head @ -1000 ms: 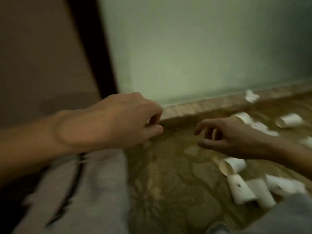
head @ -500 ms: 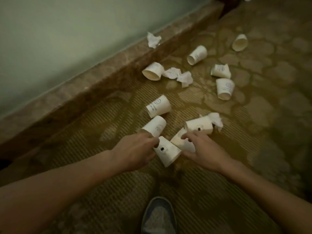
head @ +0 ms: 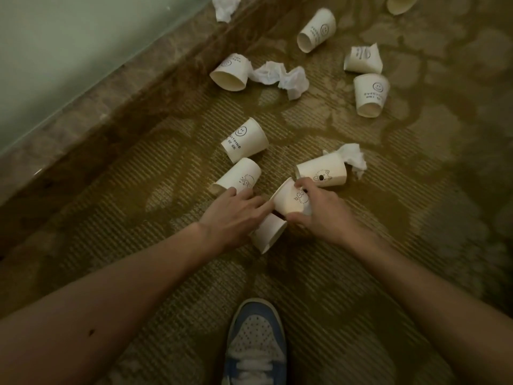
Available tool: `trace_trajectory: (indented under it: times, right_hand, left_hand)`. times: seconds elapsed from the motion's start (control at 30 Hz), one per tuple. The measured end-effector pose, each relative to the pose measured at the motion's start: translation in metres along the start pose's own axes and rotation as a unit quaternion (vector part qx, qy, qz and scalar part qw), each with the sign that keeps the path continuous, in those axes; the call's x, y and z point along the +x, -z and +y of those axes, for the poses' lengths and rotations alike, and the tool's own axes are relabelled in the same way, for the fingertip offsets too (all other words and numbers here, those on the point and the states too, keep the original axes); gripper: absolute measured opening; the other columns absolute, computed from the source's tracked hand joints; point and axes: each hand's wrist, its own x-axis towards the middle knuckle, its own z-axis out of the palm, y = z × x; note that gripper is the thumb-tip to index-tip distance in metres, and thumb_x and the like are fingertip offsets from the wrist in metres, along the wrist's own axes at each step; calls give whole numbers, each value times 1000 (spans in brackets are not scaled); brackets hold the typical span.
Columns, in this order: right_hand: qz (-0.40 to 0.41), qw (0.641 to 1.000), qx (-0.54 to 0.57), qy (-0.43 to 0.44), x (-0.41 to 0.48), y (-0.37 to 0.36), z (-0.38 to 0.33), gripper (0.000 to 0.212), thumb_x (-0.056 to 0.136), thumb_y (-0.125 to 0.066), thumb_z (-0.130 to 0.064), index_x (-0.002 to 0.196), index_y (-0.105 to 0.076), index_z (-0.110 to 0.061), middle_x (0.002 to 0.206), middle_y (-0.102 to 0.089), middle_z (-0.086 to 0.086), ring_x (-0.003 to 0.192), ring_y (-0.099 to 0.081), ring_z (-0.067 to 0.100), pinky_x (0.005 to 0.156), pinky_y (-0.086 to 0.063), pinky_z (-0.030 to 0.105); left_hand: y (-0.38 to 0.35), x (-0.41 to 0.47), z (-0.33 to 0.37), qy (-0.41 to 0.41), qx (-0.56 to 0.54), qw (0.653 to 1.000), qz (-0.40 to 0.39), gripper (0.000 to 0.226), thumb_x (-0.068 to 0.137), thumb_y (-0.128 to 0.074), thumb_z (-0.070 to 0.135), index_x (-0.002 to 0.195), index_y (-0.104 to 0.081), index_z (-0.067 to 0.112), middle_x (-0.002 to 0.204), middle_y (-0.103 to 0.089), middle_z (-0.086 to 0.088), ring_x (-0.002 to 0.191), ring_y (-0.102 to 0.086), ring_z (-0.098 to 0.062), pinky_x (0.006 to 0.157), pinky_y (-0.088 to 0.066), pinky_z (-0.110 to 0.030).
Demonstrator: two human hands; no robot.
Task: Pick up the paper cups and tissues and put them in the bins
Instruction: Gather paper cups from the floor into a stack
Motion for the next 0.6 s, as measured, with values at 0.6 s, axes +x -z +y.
trace_trajectory:
  times: [0.6]
  right_hand:
    - [-26,982,179,-59,-4,-2,9,66,85,-68,-51,143,-38,-37,133,-56,4,114,-55,25,94,-49,47]
  left_hand:
    - [-9,-18,4,301,-741,595,79,57,56,-88,44,103,-62,28,88,-73,7,77,-71,-5,55,-55,-18]
